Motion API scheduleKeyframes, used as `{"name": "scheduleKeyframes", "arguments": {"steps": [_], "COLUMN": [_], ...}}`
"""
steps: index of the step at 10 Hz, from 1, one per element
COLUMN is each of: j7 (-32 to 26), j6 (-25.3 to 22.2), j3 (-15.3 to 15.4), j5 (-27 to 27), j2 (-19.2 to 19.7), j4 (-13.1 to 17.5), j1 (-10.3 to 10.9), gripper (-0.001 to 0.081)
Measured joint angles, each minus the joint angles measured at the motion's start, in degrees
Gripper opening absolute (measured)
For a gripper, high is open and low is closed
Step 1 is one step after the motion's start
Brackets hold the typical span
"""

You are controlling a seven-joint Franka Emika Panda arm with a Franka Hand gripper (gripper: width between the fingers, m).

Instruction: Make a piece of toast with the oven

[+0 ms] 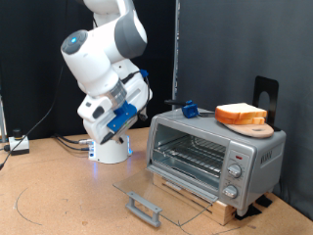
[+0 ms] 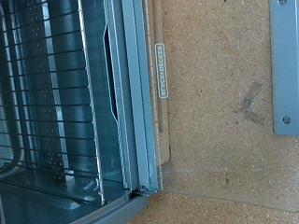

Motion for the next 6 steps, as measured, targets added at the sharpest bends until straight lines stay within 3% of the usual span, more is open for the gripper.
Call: {"name": "scheduleKeyframes", "arguments": {"steps": [1, 3, 6], "j7": [0.00, -6.61, -19.75], "j6": [-0.60, -2.20, -11.70], "j3": [-0.02, 0.06, 0.06], "j5": [0.00, 4.73, 9.35], "j2": [0.23, -0.73, -4.76], "j4": [0.08, 0.06, 0.15], "j1": [0.00, 0.96, 2.39], "gripper": [0.0807, 0.0807, 0.0807]}}
